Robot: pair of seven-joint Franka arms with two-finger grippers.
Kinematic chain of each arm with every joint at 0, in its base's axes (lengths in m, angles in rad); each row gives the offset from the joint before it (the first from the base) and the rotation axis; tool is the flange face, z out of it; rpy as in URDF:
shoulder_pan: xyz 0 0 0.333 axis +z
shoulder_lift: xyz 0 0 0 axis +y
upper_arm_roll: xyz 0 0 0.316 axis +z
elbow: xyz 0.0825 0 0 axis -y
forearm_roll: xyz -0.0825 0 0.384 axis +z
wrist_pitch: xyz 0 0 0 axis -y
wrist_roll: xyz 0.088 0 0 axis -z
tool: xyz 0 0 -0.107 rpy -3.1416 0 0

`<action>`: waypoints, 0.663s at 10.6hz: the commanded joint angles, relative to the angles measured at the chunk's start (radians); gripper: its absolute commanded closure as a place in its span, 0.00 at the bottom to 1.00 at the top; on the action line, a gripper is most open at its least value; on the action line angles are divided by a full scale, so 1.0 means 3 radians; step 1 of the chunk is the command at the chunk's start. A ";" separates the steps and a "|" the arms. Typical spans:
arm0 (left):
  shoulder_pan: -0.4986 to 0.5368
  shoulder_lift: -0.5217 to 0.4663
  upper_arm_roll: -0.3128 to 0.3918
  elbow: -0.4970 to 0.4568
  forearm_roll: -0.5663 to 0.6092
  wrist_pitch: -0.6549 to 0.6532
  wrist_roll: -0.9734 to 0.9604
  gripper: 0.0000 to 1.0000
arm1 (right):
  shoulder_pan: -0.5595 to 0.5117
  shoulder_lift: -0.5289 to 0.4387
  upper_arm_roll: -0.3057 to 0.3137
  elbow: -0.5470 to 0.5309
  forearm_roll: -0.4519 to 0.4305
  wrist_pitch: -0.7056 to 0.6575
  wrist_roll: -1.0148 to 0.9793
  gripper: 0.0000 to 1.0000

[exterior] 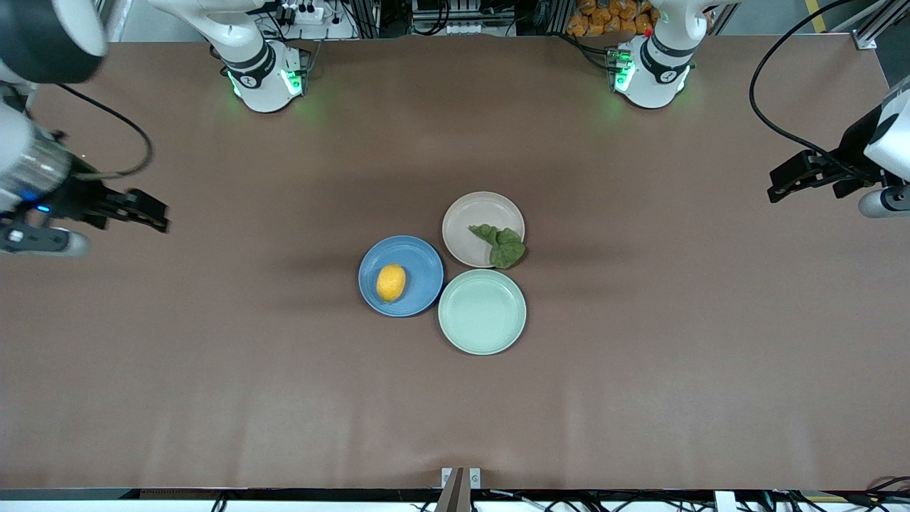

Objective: Pick lemon and lettuce from blue and beige plates
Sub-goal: 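Lower the right gripper to the lemon while the left gripper reaches the lettuce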

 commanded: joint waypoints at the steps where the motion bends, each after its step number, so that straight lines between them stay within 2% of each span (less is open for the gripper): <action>1: -0.0013 0.0088 -0.0203 -0.0063 -0.0182 -0.0010 -0.0114 0.00 | 0.0041 0.0345 0.0273 0.0035 -0.0010 0.0286 0.0566 0.00; 2: -0.0014 0.0139 -0.0305 -0.0175 -0.0304 0.0107 -0.0266 0.00 | 0.0046 0.0508 0.0391 0.0035 -0.0010 0.0495 0.0700 0.00; 4: -0.0014 0.0150 -0.0612 -0.0568 -0.0331 0.0627 -0.0650 0.00 | 0.0117 0.0825 0.0611 0.0035 -0.0015 0.0874 0.1057 0.00; 7: -0.0186 0.0359 -0.0940 -0.1028 -0.0331 0.1322 -0.1257 0.00 | 0.0490 0.1418 0.0643 0.0030 -0.0020 0.1477 0.1543 0.00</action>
